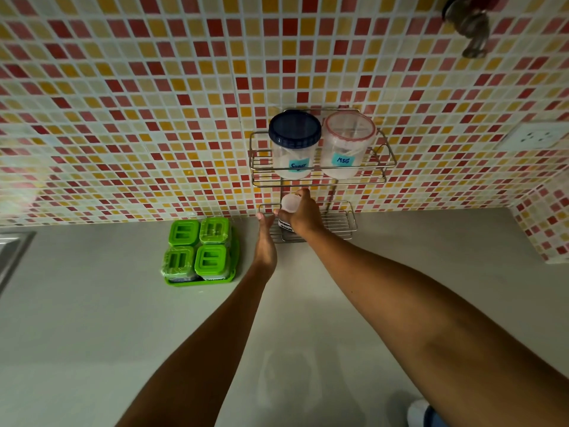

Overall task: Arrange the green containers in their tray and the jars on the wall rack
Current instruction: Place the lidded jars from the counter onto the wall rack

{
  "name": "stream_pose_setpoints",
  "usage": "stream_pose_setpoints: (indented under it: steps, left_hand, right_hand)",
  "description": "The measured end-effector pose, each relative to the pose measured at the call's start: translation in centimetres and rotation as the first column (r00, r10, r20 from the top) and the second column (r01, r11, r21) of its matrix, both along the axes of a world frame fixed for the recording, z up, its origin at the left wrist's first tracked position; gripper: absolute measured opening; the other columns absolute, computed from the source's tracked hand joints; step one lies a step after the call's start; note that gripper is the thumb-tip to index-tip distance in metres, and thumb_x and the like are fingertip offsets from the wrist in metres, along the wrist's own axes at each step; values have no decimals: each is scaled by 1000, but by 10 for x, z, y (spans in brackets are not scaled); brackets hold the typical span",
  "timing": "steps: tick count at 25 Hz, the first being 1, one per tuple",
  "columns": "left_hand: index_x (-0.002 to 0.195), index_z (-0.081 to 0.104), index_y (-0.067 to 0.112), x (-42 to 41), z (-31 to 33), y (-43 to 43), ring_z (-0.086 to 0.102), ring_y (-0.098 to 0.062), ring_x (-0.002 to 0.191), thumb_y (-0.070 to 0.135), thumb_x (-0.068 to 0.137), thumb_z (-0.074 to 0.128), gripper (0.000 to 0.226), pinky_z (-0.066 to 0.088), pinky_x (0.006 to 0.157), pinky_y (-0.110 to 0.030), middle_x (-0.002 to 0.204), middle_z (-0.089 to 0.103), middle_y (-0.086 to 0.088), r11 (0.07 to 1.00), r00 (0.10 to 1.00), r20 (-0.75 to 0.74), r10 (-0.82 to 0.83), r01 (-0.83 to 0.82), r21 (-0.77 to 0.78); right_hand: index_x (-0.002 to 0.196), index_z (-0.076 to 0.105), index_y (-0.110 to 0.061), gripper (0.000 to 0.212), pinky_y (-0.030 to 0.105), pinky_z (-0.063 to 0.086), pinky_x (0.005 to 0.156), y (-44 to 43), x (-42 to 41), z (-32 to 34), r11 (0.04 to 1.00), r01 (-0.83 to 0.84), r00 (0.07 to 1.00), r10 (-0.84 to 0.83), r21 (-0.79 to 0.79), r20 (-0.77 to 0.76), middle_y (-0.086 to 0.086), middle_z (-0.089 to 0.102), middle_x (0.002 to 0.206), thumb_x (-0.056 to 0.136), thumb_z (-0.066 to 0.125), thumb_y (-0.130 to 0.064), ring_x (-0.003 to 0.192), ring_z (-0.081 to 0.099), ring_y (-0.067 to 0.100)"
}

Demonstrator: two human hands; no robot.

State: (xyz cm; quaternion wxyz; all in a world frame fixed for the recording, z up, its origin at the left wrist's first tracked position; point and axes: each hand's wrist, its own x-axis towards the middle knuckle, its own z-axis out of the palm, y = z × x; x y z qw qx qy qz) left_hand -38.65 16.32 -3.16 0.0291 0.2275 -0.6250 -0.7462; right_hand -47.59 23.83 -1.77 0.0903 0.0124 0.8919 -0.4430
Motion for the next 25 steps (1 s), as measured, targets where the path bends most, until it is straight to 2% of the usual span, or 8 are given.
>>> stream_pose_setpoints:
  steps: [5, 8, 10, 12, 15, 19, 23, 25]
  left_hand:
    - [151, 35, 21, 8, 8, 3, 30, -19, 147, 63, 97, 10, 73, 17, 115, -35, 157, 39, -4, 997, 999, -38, 29, -32, -68]
    - [152, 34, 20, 29, 20, 20, 31, -16, 147, 78, 84, 18, 91, 19, 119, -35, 158, 38, -3, 990, 997, -75, 24, -35, -138]
    - [152, 34, 22, 51, 24, 46, 32, -17, 146, 78, 82, 21, 91, 21, 120, -38, 158, 38, -1, 992, 995, -88, -38, 27, -127]
    - [150, 38, 23, 75, 23, 76, 35, -17, 145, 72, 90, 20, 80, 24, 120, -44, 156, 41, -1, 983, 986, -77, -150, 140, -116]
    - [146, 44, 20, 111, 18, 127, 40, -16, 141, 65, 94, 19, 73, 26, 120, -44, 153, 45, -1, 950, 951, -43, -306, 302, -83]
    - [142, 50, 17, 162, 2, 193, 46, -14, 136, 51, 100, 25, 60, 29, 119, -41, 147, 52, 1, 877, 877, 27, -480, 480, 1]
    - [139, 53, 18, 201, -19, 230, 48, -11, 132, 45, 103, 28, 52, 31, 116, -35, 142, 55, 4, 809, 806, 70, -587, 586, 31]
    - [139, 53, 18, 215, -29, 242, 48, -11, 133, 44, 103, 29, 51, 32, 114, -31, 142, 54, 5, 776, 770, 102, -630, 628, 50]
  right_hand:
    - [140, 36, -15, 82, 45, 49, 101, 10, 10, 9, 1000, -16, 999, 16, -17, -29, 14, 51, 139, 75, 82, -36, 126, 52, 34]
    - [139, 39, -15, 73, 30, 49, 92, 34, 36, 23, 996, -17, 995, 9, -85, -96, 12, 52, 139, 80, 78, -35, 124, 54, 29]
    - [134, 46, -17, 61, 20, 42, 90, 61, 66, 35, 991, -18, 987, -3, -131, -159, 7, 55, 139, 84, 74, -35, 125, 53, 22]
    - [130, 51, -20, 50, 13, 38, 90, 93, 99, 43, 985, 10, 978, -45, -172, -203, 1, 57, 137, 87, 69, -39, 124, 51, 13]
    - [123, 58, -22, 38, 19, 42, 96, 153, 153, 52, 976, 108, 957, -154, -188, -244, -4, 62, 131, 90, 64, -40, 119, 52, 5]
    - [113, 65, -15, 26, 14, 45, 96, 241, 241, 44, 914, 359, 854, -404, -190, -329, -2, 69, 117, 93, 62, -31, 110, 61, 5]
    - [119, 64, -19, 34, 25, 44, 103, 289, 315, 17, 875, 471, 852, -485, -114, -197, -5, 65, 123, 89, 68, -34, 115, 56, 7]
    - [130, 55, -25, 54, 18, 38, 103, 303, 345, 3, 882, 458, 882, -466, -111, -66, -10, 56, 133, 82, 75, -40, 121, 48, 4]
